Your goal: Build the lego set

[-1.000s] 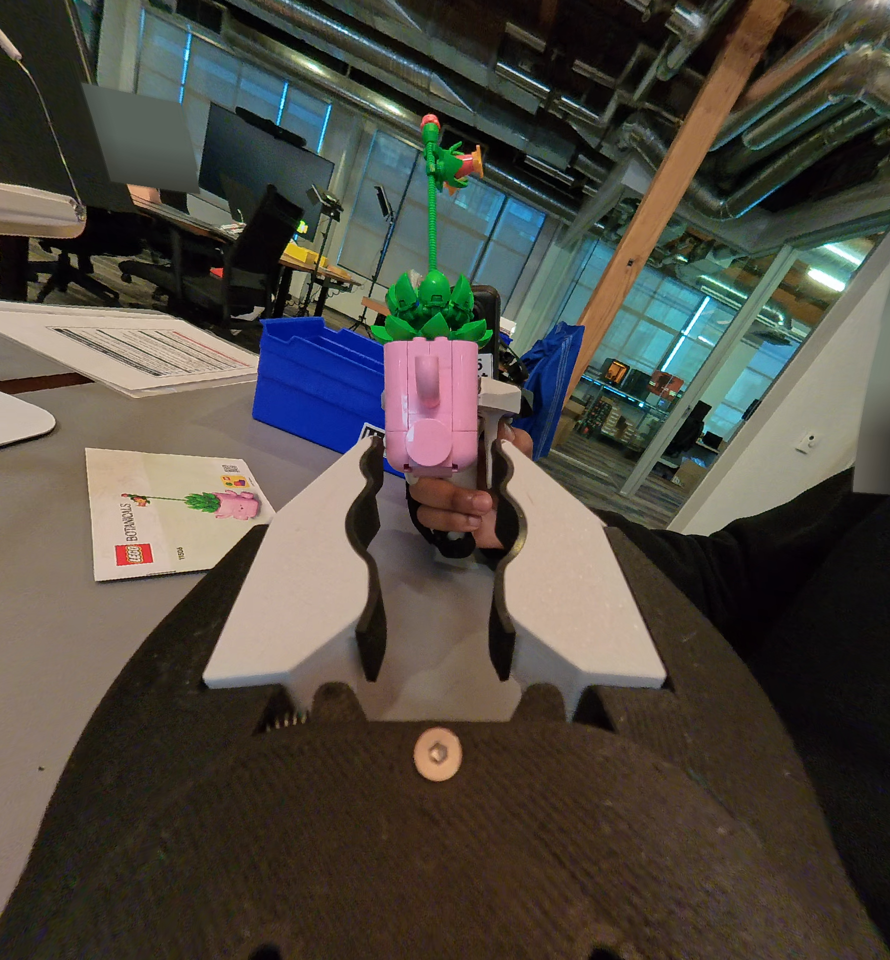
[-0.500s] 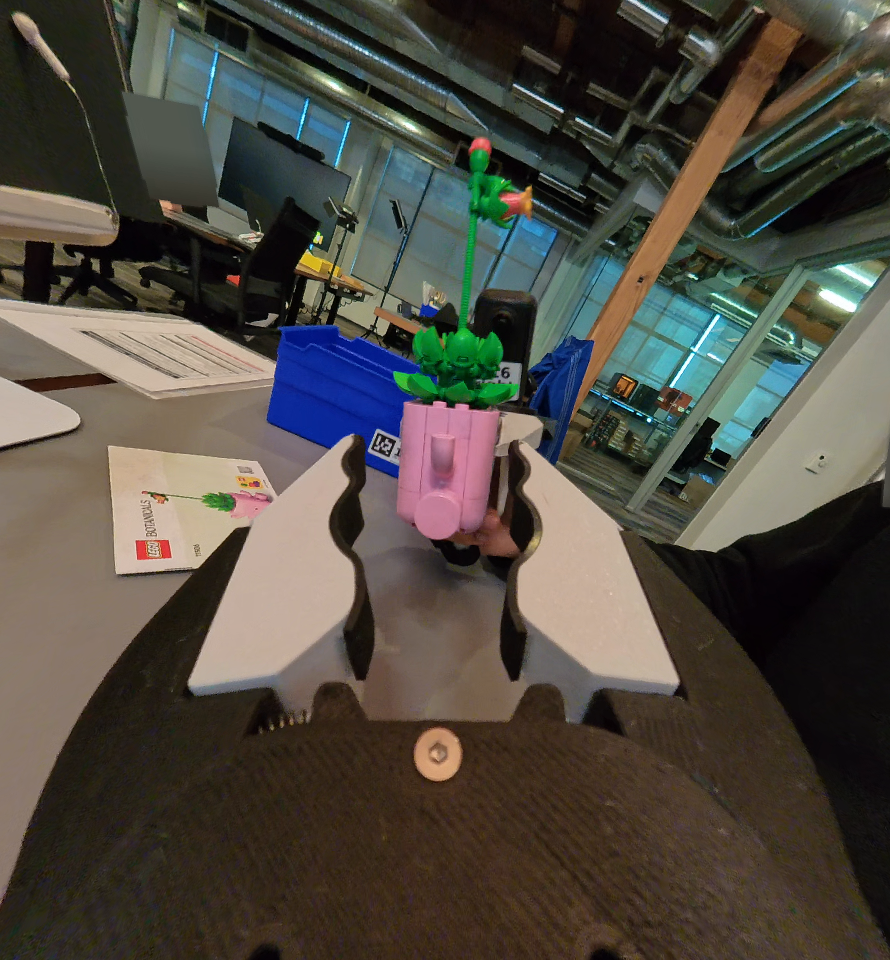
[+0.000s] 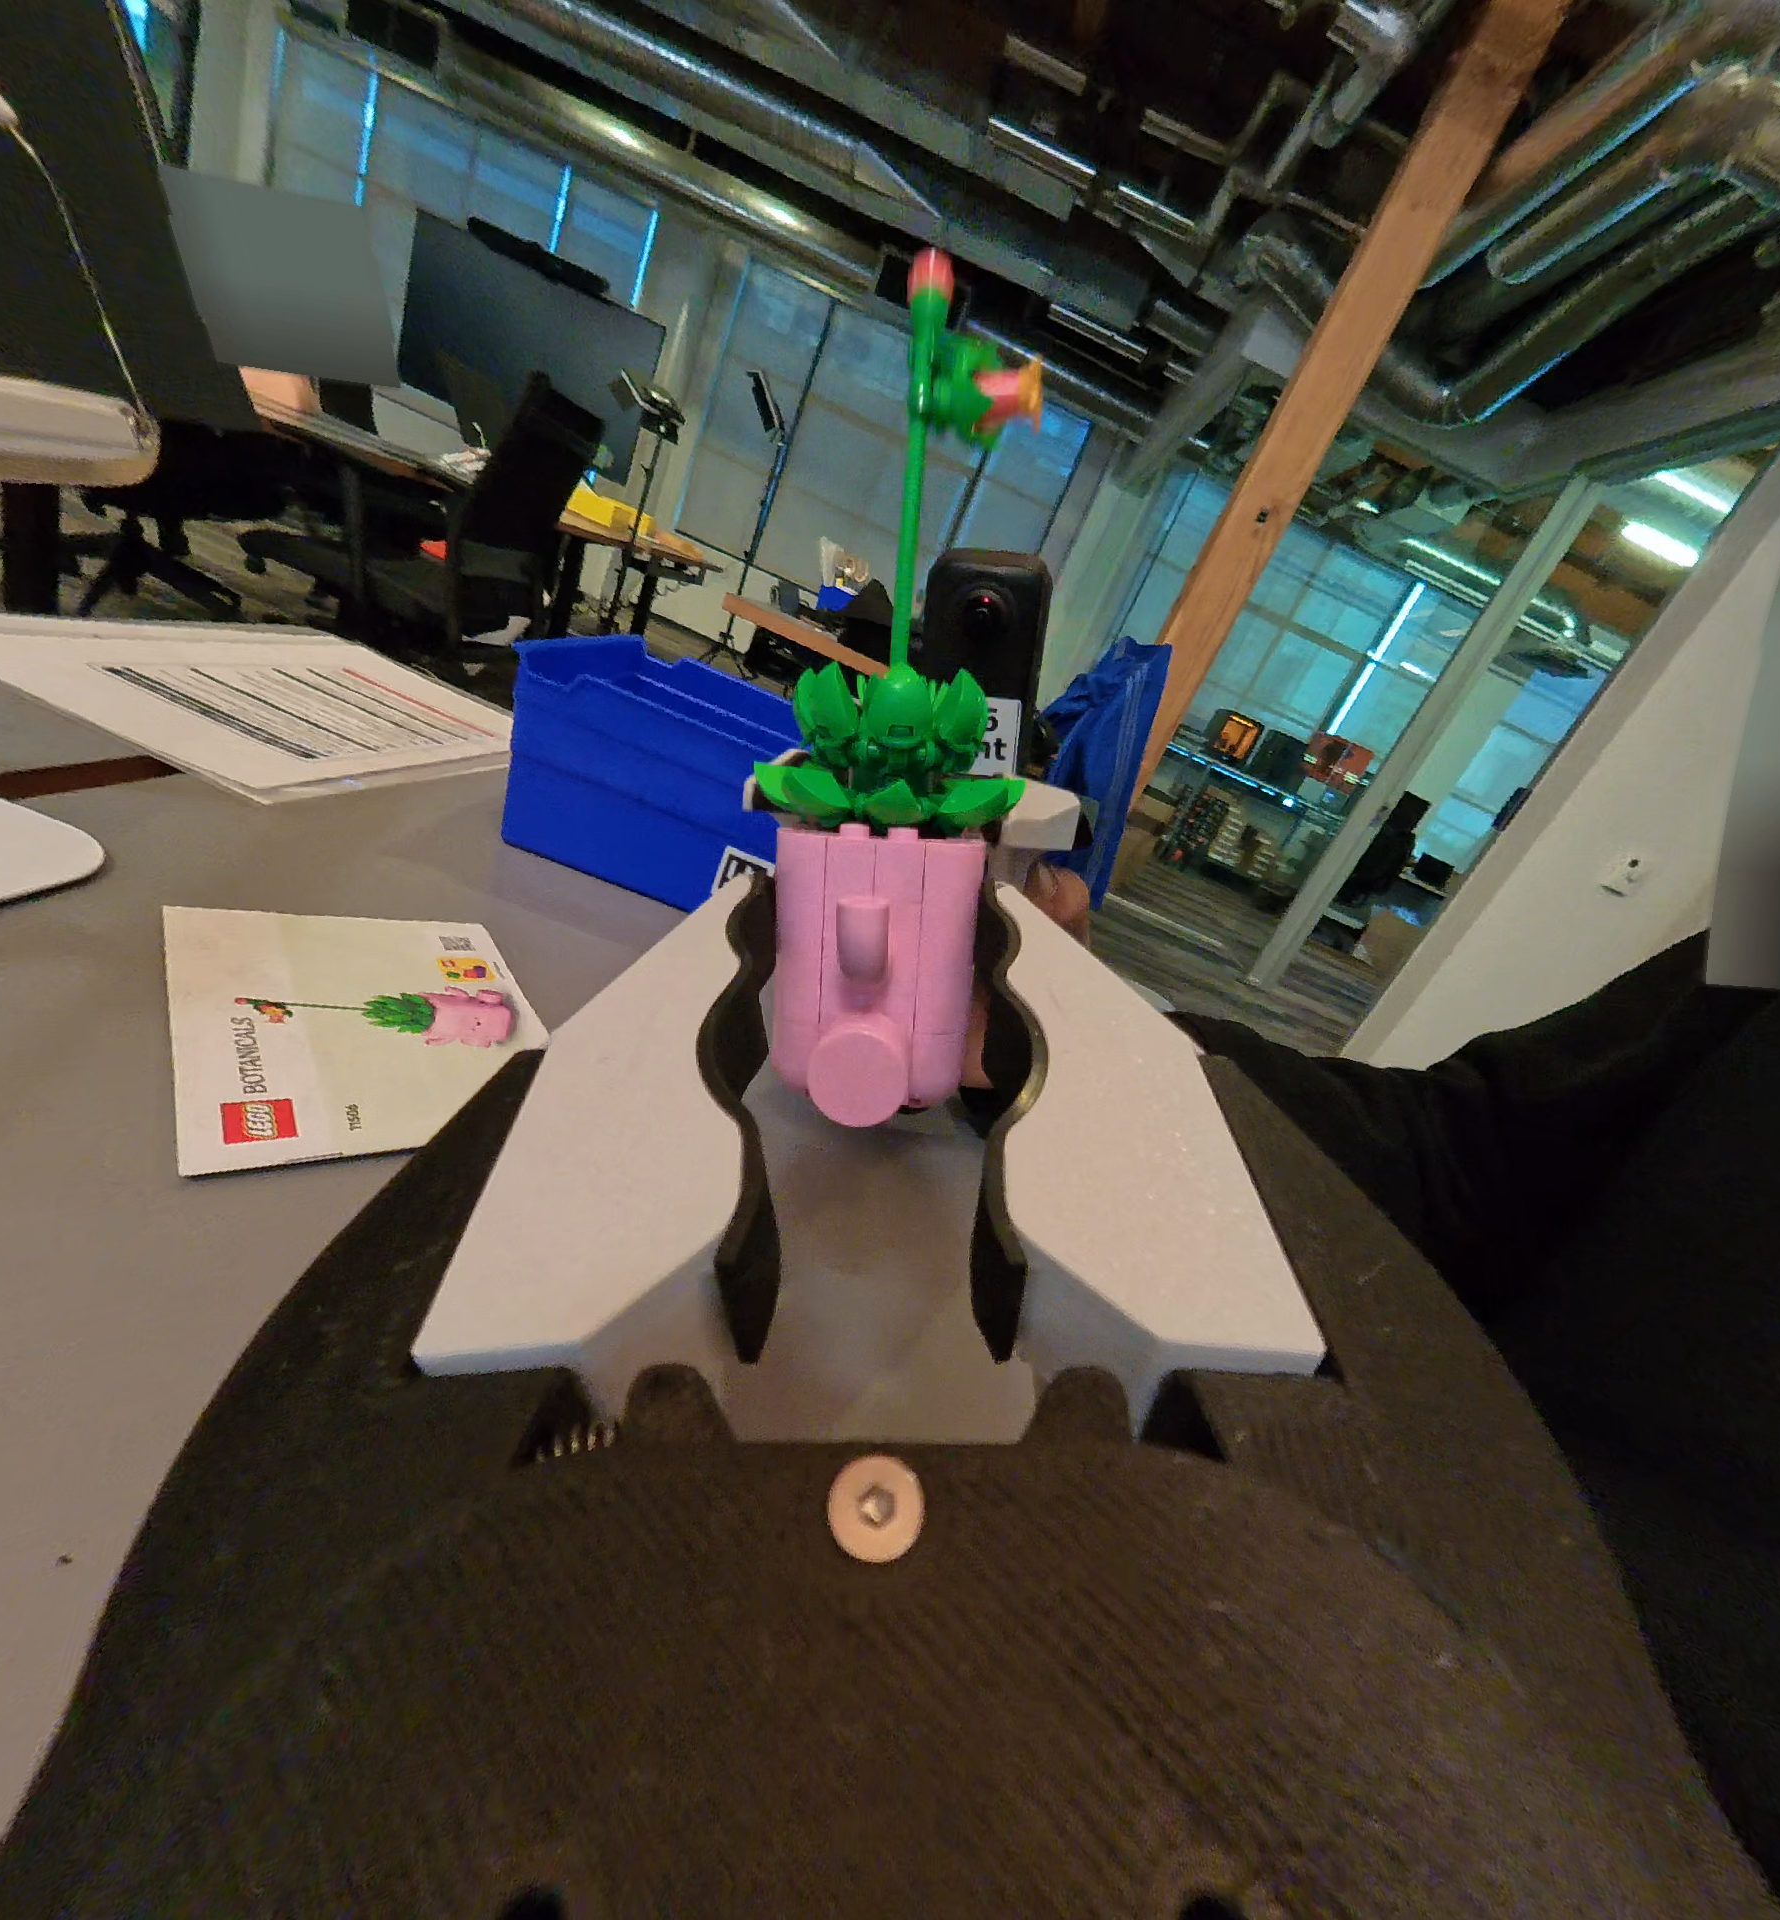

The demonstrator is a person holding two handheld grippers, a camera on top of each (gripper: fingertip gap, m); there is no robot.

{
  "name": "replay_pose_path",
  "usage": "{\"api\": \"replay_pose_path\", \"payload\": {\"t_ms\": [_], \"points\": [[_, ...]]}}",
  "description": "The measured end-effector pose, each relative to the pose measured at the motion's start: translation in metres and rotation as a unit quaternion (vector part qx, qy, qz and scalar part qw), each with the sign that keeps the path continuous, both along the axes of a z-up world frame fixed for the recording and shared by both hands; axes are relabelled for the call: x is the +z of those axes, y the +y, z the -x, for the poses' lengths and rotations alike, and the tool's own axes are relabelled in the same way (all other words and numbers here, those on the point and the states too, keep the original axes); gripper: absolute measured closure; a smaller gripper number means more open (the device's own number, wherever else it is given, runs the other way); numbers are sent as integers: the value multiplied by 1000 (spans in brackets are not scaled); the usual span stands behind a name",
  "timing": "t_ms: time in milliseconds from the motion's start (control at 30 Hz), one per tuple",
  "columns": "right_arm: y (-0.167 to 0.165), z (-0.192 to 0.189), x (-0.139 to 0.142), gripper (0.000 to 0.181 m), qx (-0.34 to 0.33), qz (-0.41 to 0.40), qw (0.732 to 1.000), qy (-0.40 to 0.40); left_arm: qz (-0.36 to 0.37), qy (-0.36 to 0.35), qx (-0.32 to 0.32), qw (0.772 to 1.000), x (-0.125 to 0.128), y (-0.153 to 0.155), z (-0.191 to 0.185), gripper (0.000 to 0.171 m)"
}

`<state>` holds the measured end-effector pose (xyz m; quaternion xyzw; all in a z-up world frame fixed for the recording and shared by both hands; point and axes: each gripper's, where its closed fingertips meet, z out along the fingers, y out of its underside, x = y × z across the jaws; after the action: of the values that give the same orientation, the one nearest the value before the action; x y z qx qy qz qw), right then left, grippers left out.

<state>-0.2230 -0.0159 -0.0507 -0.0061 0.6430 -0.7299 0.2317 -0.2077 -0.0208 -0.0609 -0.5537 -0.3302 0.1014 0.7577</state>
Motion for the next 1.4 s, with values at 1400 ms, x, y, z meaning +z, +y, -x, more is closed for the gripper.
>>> {"api": "replay_pose_path", "payload": {"t_ms": [1400], "points": [[8, -9, 4, 177, 56, 3, 998, -36, -25, 45, 22, 998, 20, -11, -7, 136]]}}
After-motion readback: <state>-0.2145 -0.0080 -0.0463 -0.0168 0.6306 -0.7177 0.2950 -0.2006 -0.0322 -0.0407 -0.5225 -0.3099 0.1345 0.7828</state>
